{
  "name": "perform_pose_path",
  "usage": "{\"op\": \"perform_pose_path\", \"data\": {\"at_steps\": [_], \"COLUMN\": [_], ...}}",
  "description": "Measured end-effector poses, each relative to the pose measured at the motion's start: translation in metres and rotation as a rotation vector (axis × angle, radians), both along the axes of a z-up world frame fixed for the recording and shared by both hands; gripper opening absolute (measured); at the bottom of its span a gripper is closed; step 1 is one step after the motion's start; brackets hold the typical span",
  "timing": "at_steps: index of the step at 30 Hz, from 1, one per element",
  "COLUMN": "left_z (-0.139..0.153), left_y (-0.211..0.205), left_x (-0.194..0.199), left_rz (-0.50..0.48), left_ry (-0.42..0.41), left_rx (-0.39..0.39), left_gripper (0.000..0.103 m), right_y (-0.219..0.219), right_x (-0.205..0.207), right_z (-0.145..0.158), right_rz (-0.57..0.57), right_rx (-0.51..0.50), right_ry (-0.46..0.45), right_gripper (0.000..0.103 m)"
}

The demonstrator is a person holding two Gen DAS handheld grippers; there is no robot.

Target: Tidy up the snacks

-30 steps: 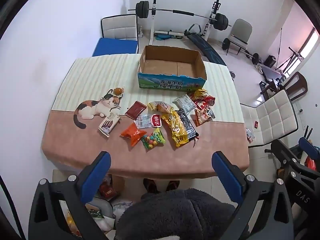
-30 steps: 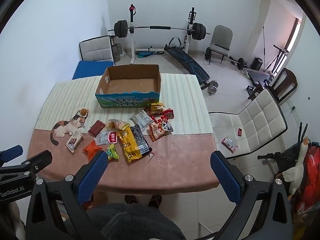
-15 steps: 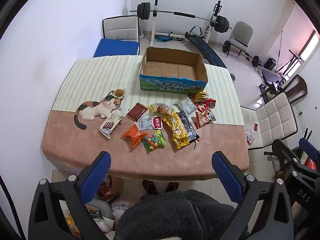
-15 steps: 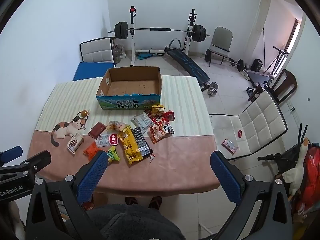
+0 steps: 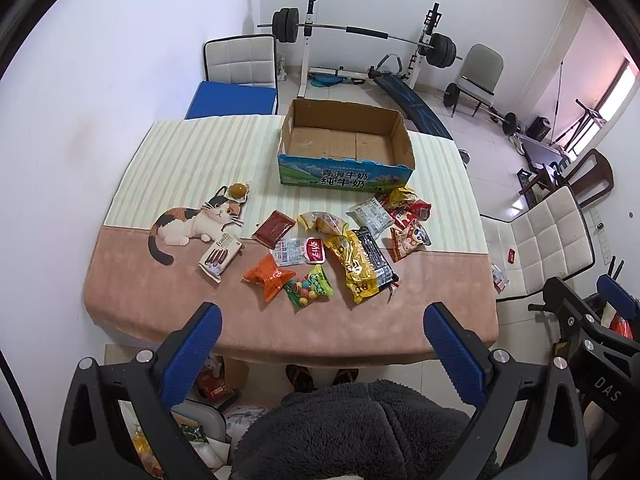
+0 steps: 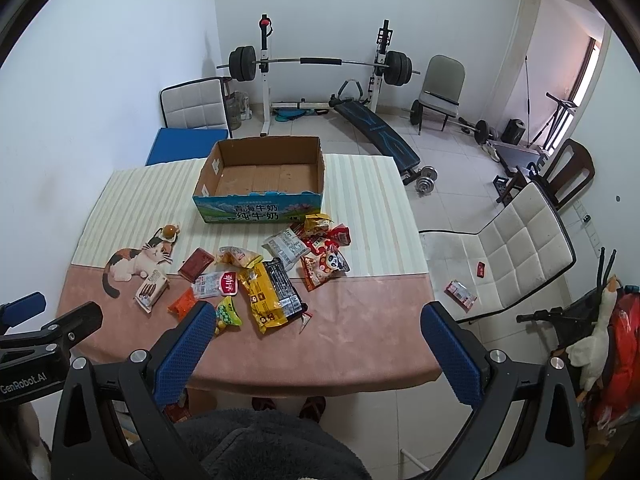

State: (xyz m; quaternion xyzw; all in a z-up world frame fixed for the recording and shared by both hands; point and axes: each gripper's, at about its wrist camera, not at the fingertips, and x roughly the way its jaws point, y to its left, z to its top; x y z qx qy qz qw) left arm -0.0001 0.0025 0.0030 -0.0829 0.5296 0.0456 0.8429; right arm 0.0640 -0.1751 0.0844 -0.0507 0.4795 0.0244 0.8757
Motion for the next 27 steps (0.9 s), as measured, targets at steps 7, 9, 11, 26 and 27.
{"op": "perform_pose_path", "data": {"at_steps": [7,9,11,26,27], "left_z": [0.0059,0.0083,0.0095,0.0088,0.0086], "left_y": [-0.0013,-0.0011,-0.0009,-0.0003,-0.0005], "left_x": [0.0064,0.0075,0.0086,0.0075,0.0074], "left_rz": [-0.001,0.000,0.001,-0.002,-0.002], "left_ry": [-0.002,-0.004,-0.005,-0.007,-0.006], "left_rx": [0.002,0.002,0.002,0.000,0.002], "left_gripper": [0.103,0.103,0.103,0.103,0.103], "right_y": [0.0016,0.0018,0.0024,0.0028,0.0028], "right_x": [0.0029,0.0032,0.0035,0.0062,0.0056], "right_z": [0.0035,0.0046,0.0056,0.0060,0.0053], "right_rz": [0.003,0.003,0.004,0.006,0.005], "right_rx": [0.002,0.001,0.002,0.005,0.004], "right_ry": [-0.004,-0.007,-0.007,-0.004,-0.005], "right_gripper": [0.103,0.103,0.103,0.103,0.103]}}
